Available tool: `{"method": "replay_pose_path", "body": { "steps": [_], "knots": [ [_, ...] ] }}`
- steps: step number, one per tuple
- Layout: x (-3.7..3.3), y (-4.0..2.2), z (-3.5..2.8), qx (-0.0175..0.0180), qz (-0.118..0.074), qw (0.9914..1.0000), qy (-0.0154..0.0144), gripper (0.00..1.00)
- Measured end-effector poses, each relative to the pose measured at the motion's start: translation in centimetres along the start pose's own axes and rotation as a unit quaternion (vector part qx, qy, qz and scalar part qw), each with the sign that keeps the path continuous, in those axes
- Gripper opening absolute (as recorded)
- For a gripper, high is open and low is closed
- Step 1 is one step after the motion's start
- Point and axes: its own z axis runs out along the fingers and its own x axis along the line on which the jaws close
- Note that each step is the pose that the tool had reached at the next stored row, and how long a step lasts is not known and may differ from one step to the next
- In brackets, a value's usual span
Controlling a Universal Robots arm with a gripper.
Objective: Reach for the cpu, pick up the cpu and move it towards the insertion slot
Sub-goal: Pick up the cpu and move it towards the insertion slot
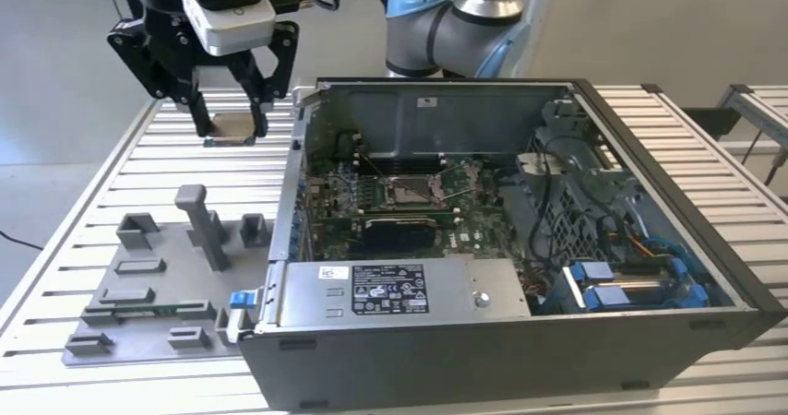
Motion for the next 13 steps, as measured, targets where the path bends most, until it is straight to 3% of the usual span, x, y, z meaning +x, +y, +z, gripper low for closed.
{"method": "replay_pose_path", "body": {
  "steps": [2, 10, 13],
  "knots": [
    [-0.52, -0.01, 0.00, 0.0000, 0.000, 1.00000, 0.0000, 0.00],
    [-3.97, -0.06, -0.05, 0.0000, 0.000, 1.00000, 0.0000, 0.00],
    [-4.97, -0.08, -0.07, 0.0000, 0.000, 1.00000, 0.0000, 0.00]
  ]
}}
